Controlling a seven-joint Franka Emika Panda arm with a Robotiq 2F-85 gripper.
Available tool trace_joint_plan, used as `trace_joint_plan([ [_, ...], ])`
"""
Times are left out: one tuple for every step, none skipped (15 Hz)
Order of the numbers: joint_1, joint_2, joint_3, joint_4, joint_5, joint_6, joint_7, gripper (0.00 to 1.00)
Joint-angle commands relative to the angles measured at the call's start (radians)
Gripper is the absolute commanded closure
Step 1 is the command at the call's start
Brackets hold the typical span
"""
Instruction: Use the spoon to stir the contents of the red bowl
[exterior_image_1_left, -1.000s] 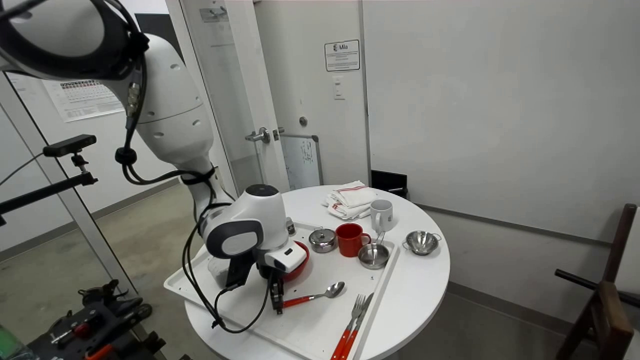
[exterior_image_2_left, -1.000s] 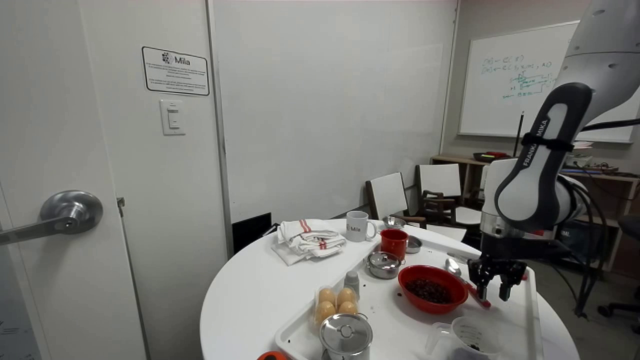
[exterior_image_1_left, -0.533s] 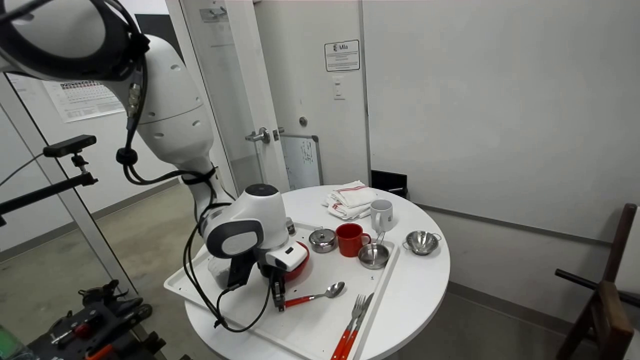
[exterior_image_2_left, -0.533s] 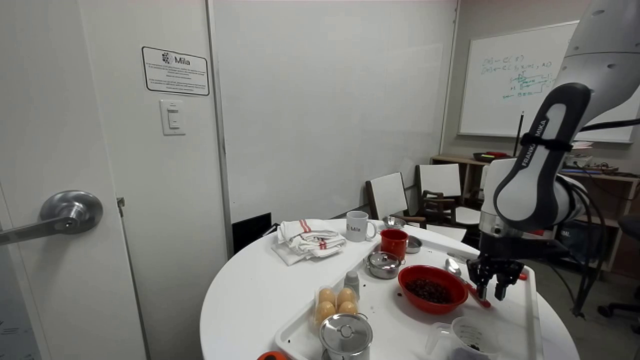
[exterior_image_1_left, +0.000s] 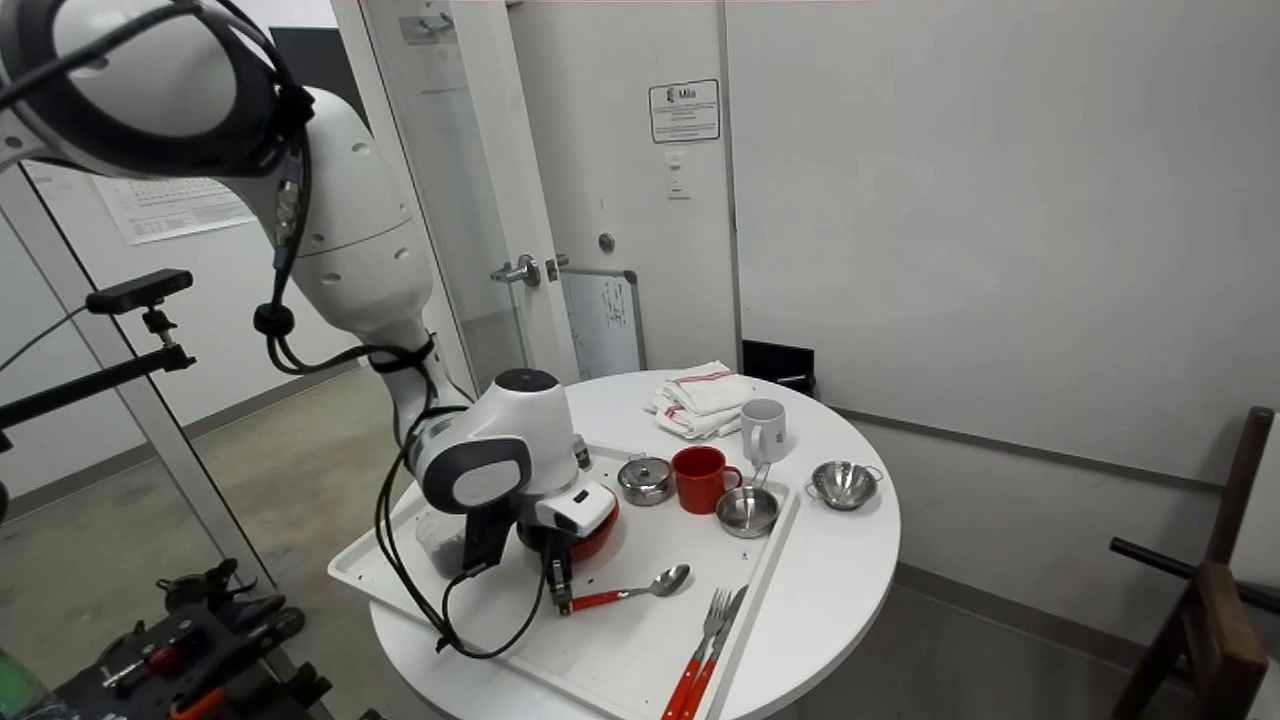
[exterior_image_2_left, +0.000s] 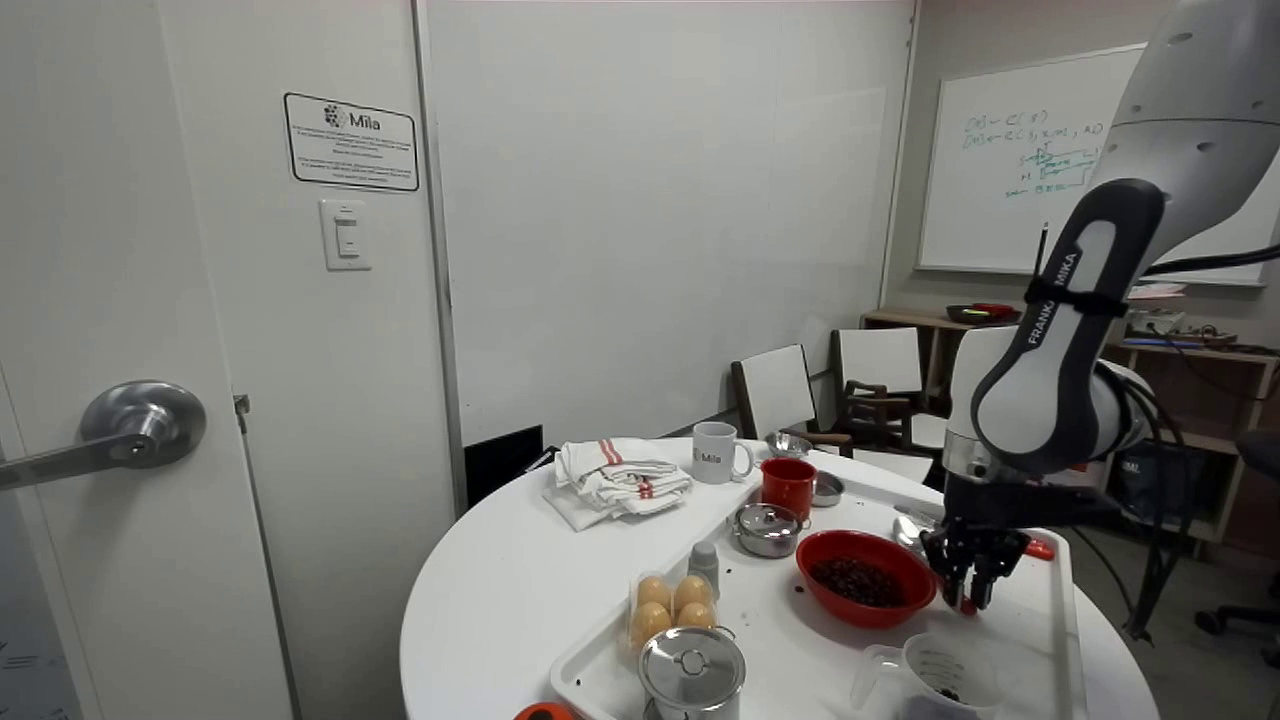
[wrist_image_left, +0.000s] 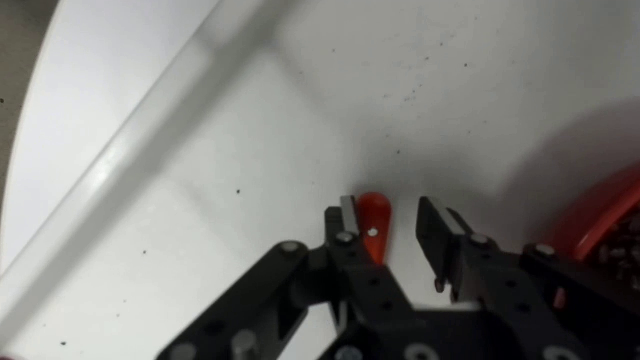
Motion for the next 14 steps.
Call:
trace_joint_plan([
  [0.015,0.030,-0.021,0.037,0.011,-0.026,-0.024,0.87],
  [0.010,0.035,-0.019,0.038,0.013,-0.025,-0.026,0.67],
  [0.007,0.039,-0.018,0.038,0.014,-0.025,-0.027,0.56],
  [0.004,0.044,-0.017,0.039,0.017,-0.025,-0.027,0.74],
  [0.001,0.048,-0.015,0.040,0.018,-0.024,-0.027,0.89],
  [-0.002,0.046,-0.012,0.038,0.020,-0.023,-0.027,0.93],
  [0.000,0.038,-0.014,0.035,0.022,-0.030,-0.023,0.98],
  [0.010,0.022,-0.025,0.025,0.021,-0.038,-0.015,0.99],
  [0.010,0.008,-0.027,0.019,0.022,-0.052,-0.014,0.95],
  [0.027,-0.018,-0.045,0.002,0.020,-0.062,-0.001,0.95],
  [0.027,-0.034,-0.048,-0.009,0.020,-0.068,-0.002,0.95],
  [0.047,-0.076,-0.068,-0.040,0.019,-0.073,0.010,0.95],
  [0.071,-0.103,-0.093,-0.059,0.016,-0.079,0.027,0.95],
  [0.111,-0.165,-0.132,-0.110,0.008,-0.083,0.050,0.95],
])
